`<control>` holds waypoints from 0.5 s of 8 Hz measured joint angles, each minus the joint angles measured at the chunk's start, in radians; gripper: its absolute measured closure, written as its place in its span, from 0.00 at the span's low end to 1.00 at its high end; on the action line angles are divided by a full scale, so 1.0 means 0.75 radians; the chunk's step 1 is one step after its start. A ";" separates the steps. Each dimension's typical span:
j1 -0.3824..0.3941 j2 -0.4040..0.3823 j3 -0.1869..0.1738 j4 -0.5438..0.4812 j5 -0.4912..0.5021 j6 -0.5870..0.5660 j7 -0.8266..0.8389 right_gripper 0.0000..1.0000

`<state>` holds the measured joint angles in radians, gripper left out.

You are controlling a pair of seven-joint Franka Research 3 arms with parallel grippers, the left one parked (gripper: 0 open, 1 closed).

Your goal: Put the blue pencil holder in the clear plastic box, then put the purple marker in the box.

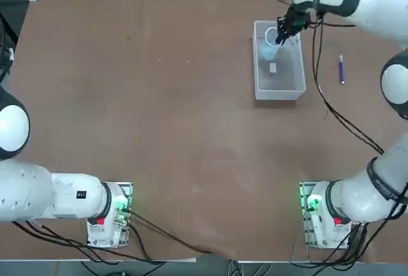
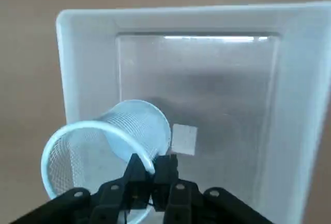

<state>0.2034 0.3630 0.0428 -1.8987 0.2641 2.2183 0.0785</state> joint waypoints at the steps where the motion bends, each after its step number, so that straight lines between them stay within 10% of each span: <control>1: 0.012 0.026 0.000 0.000 0.000 0.024 0.002 0.95; 4: 0.016 0.076 -0.002 0.000 0.000 0.065 0.003 0.95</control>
<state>0.2158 0.4201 0.0417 -1.8991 0.2641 2.2670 0.0805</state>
